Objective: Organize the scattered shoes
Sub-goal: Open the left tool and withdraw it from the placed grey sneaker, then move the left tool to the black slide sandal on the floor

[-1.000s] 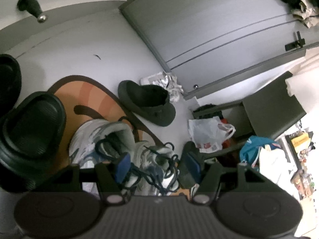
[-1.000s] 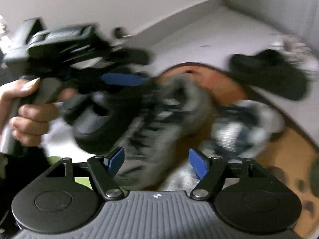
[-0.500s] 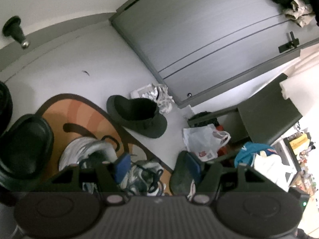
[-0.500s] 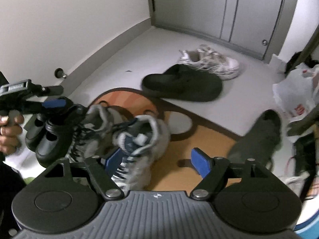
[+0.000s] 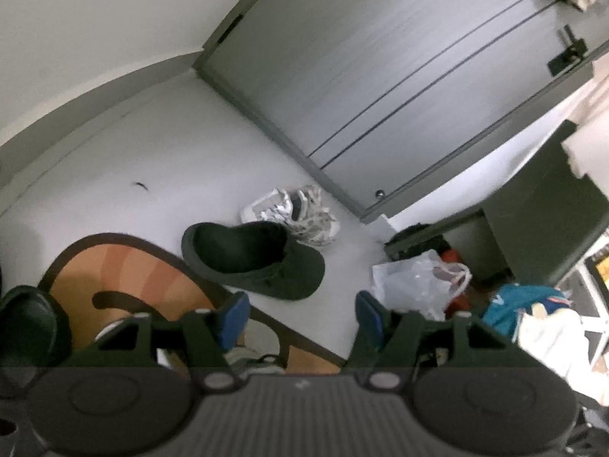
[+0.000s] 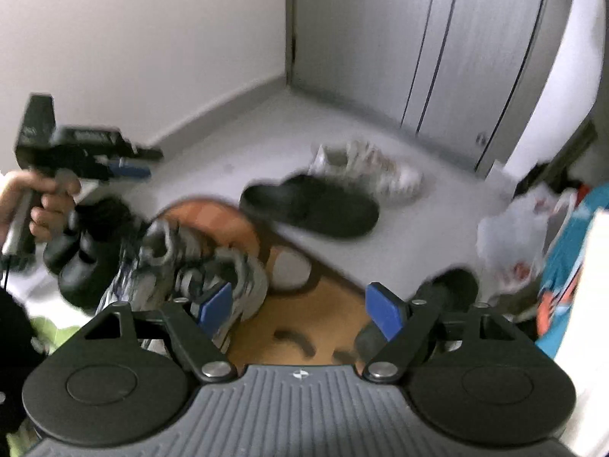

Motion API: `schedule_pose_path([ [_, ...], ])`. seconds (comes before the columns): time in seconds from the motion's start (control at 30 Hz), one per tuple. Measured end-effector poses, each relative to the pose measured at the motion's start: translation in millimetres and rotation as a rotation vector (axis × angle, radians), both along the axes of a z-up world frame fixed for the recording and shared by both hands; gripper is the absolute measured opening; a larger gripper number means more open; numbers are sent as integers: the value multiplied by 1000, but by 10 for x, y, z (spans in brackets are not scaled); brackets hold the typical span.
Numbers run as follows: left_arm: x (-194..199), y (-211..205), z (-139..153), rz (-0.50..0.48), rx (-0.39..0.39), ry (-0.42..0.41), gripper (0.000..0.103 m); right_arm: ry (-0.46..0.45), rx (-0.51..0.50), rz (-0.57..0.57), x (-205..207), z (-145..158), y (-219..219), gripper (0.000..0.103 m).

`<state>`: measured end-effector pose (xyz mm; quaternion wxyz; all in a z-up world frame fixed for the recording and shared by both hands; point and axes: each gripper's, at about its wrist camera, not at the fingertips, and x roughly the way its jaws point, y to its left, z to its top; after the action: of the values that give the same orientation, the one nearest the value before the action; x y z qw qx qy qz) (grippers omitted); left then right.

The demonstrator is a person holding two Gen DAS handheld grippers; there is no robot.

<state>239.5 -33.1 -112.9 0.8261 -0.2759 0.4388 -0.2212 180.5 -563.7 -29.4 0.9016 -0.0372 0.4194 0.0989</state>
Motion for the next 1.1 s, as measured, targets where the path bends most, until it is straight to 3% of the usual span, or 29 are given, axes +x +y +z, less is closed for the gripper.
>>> schedule_pose_path([
  [0.07, 56, -67, 59, 18, 25, 9, 64, -19, 39, -15, -16, 14, -102, 87],
  [0.17, 138, -191, 132, 84, 73, 19, 64, 26, -8, -2, -17, 34, -140, 87],
  [0.4, 308, -524, 217, 150, 111, 74, 64, 26, 50, -141, 37, 96, -355, 90],
  [0.6, 373, -652, 63, 128, 15, 120, 64, 36, 63, -174, 19, 95, -409, 90],
  [1.03, 666, -853, -218, 30, 64, 150, 65, 51, 64, -172, 48, 59, -415, 90],
  [1.1, 767, -868, -294, 25, 80, 160, 74, 64, 57, -167, 71, 41, -419, 90],
])
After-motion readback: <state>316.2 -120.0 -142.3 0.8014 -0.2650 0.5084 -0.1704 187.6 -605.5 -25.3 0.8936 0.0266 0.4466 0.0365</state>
